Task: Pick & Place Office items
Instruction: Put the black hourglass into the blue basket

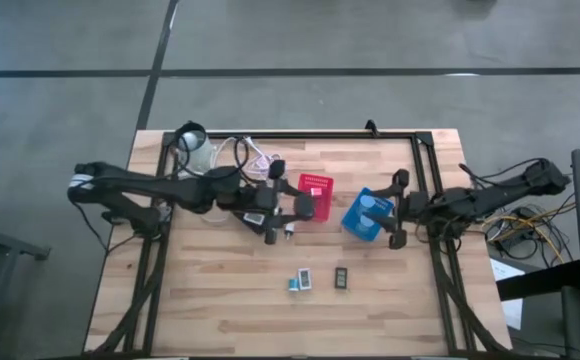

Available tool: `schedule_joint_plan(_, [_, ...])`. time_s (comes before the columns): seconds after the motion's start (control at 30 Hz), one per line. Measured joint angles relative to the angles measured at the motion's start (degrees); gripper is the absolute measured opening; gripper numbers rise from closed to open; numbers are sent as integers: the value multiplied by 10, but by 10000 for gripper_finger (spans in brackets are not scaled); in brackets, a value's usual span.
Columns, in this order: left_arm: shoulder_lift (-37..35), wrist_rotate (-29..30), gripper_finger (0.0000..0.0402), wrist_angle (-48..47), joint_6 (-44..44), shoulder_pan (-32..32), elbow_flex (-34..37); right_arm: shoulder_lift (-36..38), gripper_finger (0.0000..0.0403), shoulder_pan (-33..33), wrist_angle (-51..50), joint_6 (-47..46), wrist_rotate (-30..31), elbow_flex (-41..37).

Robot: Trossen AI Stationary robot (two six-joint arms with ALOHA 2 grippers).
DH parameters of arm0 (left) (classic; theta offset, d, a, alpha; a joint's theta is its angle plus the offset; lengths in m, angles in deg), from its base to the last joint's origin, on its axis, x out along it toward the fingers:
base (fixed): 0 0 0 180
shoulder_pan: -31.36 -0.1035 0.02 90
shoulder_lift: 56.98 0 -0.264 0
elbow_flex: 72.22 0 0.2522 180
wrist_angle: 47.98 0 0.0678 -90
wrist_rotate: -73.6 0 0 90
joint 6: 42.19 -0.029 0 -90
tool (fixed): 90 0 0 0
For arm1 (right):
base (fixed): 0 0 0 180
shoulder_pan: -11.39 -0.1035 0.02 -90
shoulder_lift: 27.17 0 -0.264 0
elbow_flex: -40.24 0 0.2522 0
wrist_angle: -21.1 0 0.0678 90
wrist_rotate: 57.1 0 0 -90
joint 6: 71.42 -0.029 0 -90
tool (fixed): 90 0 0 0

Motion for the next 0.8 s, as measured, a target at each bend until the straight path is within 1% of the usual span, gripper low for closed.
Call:
schedule_joint_plan(0.13, [31,-24,188,-19,-2,-3,-41,-69,288,0,-1,23,2,53])
schedule_joint_plan(0.3, [68,-29,188,-40,-21,-6,-87,-133,324,6,7,33,5,108])
schedule_joint_plan(0.43, [91,-28,188,-52,-30,-8,-116,-163,338,27,3,32,3,135])
schedule_joint_plan(0.53, [101,-29,188,-56,-35,-9,-131,-174,344,42,3,19,-15,142])
schedule_joint_plan(0.7, [106,-40,188,-58,-34,-13,-148,-176,348,75,8,-6,-56,140])
schedule_joint_plan(0.8, [107,-42,188,-59,-34,-15,-151,-183,346,93,16,-18,-101,138])
